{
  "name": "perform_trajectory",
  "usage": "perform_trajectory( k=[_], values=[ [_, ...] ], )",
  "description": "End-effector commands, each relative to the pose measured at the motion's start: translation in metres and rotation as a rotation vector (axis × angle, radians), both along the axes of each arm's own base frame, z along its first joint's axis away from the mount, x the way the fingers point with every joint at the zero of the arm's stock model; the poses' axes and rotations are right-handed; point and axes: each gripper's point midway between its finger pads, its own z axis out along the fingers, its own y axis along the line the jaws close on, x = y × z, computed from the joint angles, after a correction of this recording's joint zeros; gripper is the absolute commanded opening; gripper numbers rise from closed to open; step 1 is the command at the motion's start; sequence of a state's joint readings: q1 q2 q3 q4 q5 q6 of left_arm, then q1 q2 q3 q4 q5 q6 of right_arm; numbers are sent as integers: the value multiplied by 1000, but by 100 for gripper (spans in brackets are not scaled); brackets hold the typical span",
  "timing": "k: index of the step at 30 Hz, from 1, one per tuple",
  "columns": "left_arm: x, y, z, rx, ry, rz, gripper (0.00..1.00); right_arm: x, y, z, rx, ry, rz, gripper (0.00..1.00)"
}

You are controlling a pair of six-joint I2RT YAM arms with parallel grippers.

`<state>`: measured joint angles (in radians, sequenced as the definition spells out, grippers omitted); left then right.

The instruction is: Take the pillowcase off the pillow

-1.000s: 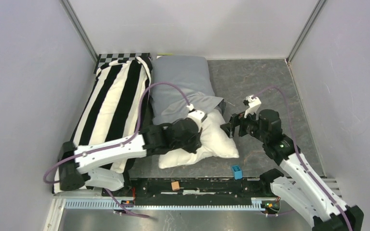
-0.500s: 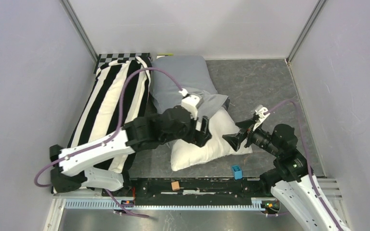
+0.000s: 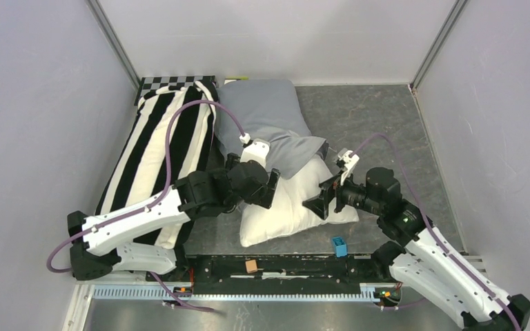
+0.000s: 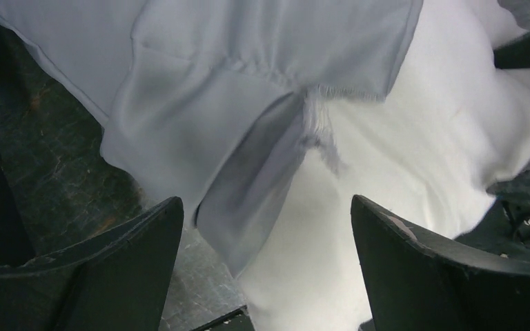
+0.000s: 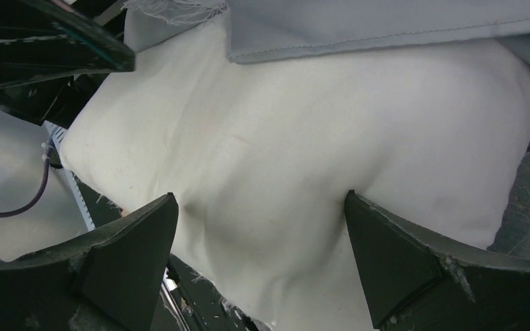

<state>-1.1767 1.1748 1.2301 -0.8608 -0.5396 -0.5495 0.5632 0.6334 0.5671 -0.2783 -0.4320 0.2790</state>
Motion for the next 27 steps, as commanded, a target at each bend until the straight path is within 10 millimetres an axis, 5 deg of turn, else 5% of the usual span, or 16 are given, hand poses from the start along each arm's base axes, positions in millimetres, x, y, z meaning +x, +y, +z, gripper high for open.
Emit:
perform_trajectory(
  k=[1,5,10,18,21,27],
  values=[
    [19,-2,2,5,-39,7,95,3,23,25,-1,-61,-12,98],
    [35,2,-9,3,-13,29,90,-3,41,24,-43,-65,-7,98],
    [51,15,-22,27,0,80,76,6,35,37,-127,-137,-134,98],
    [66,34,-40,28,23,144,46,-24,76,50,-271,-223,-82,98],
    [66,34,-40,-11,36,139,36,-29,91,38,-308,-225,-63,98],
    [69,41,-34,-30,25,157,26,-20,93,-21,-448,-210,-104,98]
  ],
)
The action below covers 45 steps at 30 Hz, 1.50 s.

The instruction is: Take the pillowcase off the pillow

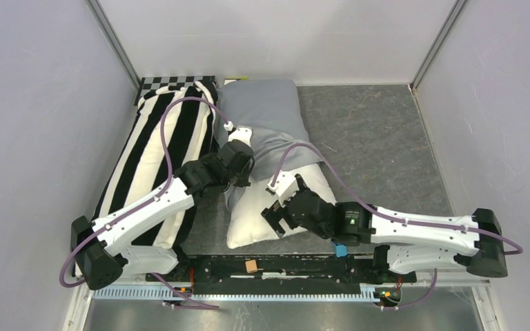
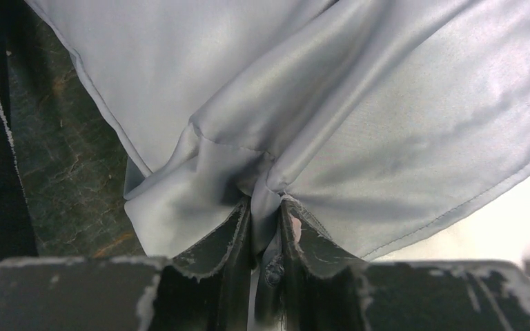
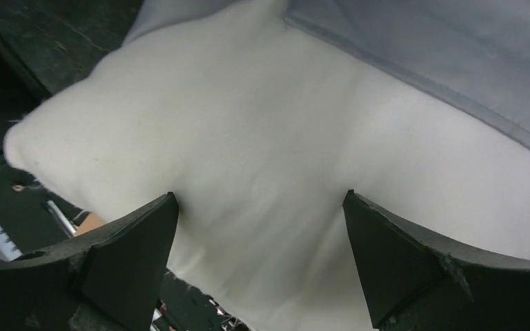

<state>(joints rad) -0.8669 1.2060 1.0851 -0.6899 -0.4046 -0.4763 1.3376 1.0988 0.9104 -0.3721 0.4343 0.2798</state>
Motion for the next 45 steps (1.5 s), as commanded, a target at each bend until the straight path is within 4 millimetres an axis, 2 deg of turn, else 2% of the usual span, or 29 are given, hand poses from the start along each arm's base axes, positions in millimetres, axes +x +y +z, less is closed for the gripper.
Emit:
perform_trajectory(
  k=[1,3,5,7,9,10,13,18,24,27,31,35,37,39,41,42,43,45],
  values=[
    [6,4,13,-31,-42,-3,26,16,-9,-32,-81,-39,-96,98],
    [9,8,12,-31,-40,15,24,20,-16,-48,-116,-34,-119,94],
    [15,14,11,-39,-37,49,22,26,-28,-61,-135,-27,-153,78],
    [23,19,9,-56,-34,85,20,32,-41,-73,-139,-13,-180,48],
    [33,24,6,-66,-32,127,16,35,-52,-78,-129,-5,-204,7],
    [39,27,4,-72,-28,151,15,35,-58,-76,-117,-6,-216,0],
    [56,32,-3,-86,-24,210,10,35,-72,-61,-56,-25,-247,0],
    [89,36,-13,-110,-34,293,7,38,-112,-18,60,-89,-349,0],
    [131,41,-26,-85,-20,364,2,36,-164,54,182,-167,-458,0],
    [152,41,-28,-73,-41,393,2,33,-188,82,207,-191,-493,0],
    [183,42,-32,-10,-65,436,2,29,-209,103,239,-207,-525,0],
    [206,39,-41,27,-11,436,2,26,-217,106,258,-207,-522,0],
    [202,28,-36,11,21,370,2,24,-209,95,217,-194,-485,0],
    [187,11,-27,-50,44,267,5,24,-200,80,165,-177,-456,0],
    [164,-2,-14,-103,36,170,22,25,-194,66,122,-168,-445,0],
    [151,-7,-6,-123,21,127,34,26,-191,60,109,-168,-444,0],
    [139,-10,1,-132,13,95,45,27,-189,57,106,-170,-441,0],
    [110,-17,12,-153,10,27,61,28,-184,53,106,-173,-433,0]
  ],
)
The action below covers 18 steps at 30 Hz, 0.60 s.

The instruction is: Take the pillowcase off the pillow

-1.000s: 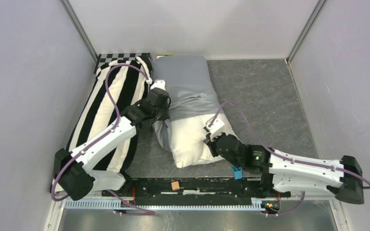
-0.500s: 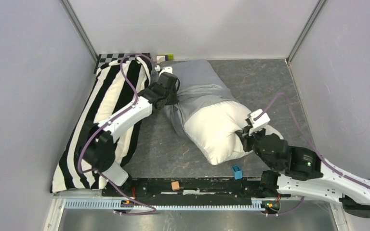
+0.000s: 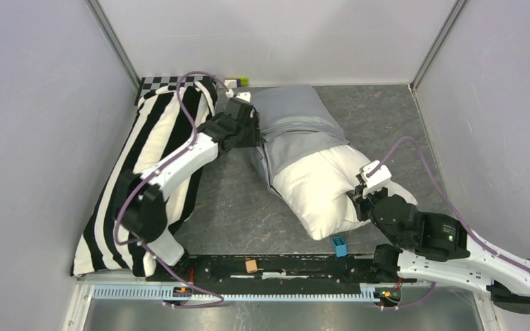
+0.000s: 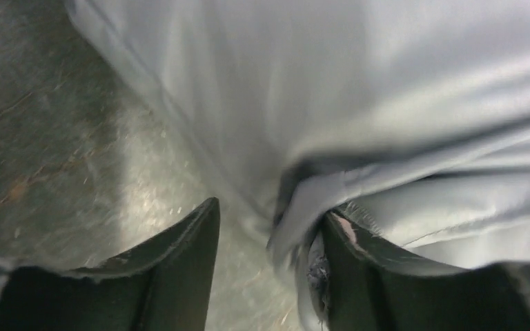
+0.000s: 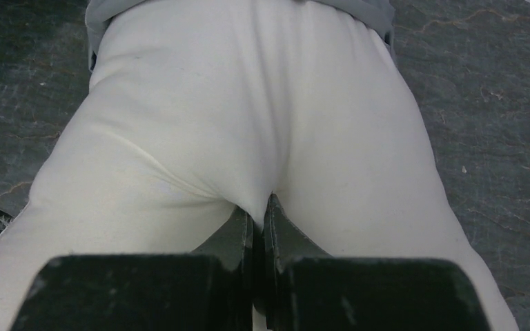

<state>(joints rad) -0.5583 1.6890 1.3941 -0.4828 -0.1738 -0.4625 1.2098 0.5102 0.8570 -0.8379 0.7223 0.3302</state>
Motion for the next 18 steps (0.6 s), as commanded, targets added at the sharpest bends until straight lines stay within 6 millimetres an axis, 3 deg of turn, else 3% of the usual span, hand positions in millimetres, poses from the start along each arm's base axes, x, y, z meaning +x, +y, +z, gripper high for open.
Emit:
perform_trajectory(
  k=[1,7,9,12,18],
  values=[
    [-50,4,44,-20,-78,-124,66,9,5,7,40,-51,-28,0],
    [-121,-32,66,-38,-165,-362,99,8,22,-2,23,-38,28,0],
    [-132,-41,75,-38,-225,-404,100,7,27,-6,21,-29,46,0],
    [-130,-46,79,13,-290,-408,100,5,34,-8,30,-19,73,0],
    [-107,-52,69,201,-324,-360,100,2,39,-7,46,-10,101,0]
  ],
)
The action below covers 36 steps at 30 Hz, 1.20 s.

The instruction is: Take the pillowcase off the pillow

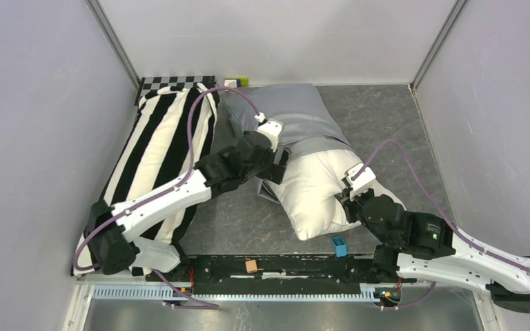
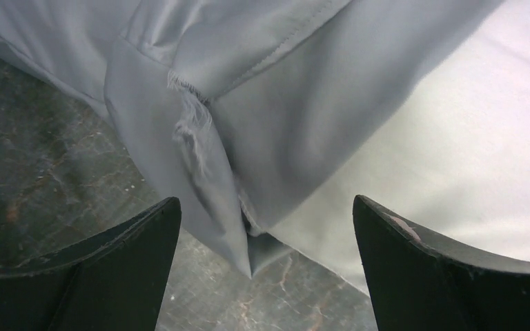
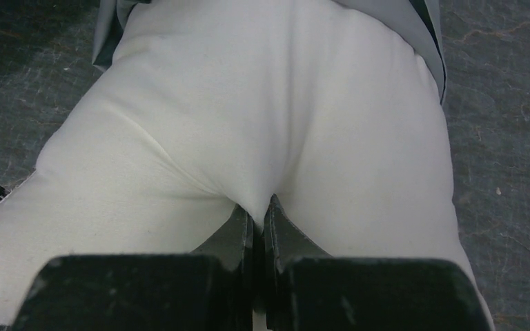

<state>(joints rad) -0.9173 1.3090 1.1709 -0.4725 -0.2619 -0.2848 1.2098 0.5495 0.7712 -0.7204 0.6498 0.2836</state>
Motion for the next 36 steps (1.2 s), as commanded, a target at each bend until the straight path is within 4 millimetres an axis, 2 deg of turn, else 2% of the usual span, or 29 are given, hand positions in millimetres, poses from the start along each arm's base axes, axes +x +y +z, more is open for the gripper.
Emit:
perform_trajectory(
  k=[1,6,11,17,19,25,29,33,36],
  values=[
    [31,-2,7,143,-138,64,100,1,13,16,81,-20,24,0],
    [49,-6,-5,229,-167,102,100,0,12,18,90,-17,27,0],
    [76,19,2,306,-228,305,100,-1,9,20,102,-16,23,0],
    [119,53,-5,295,-154,446,99,-2,0,21,101,-12,-7,0],
    [135,57,-12,309,-145,458,99,-2,-5,25,112,-16,-19,0],
    [174,71,-55,388,-81,503,98,-2,-26,43,153,-40,-75,0],
    [195,93,-81,366,9,557,97,-2,-42,53,151,-55,-117,0],
    [206,120,-101,397,138,632,96,-3,-49,60,150,-62,-129,0],
    [206,113,-102,375,161,589,93,-6,-42,57,133,-51,-85,0]
  ],
)
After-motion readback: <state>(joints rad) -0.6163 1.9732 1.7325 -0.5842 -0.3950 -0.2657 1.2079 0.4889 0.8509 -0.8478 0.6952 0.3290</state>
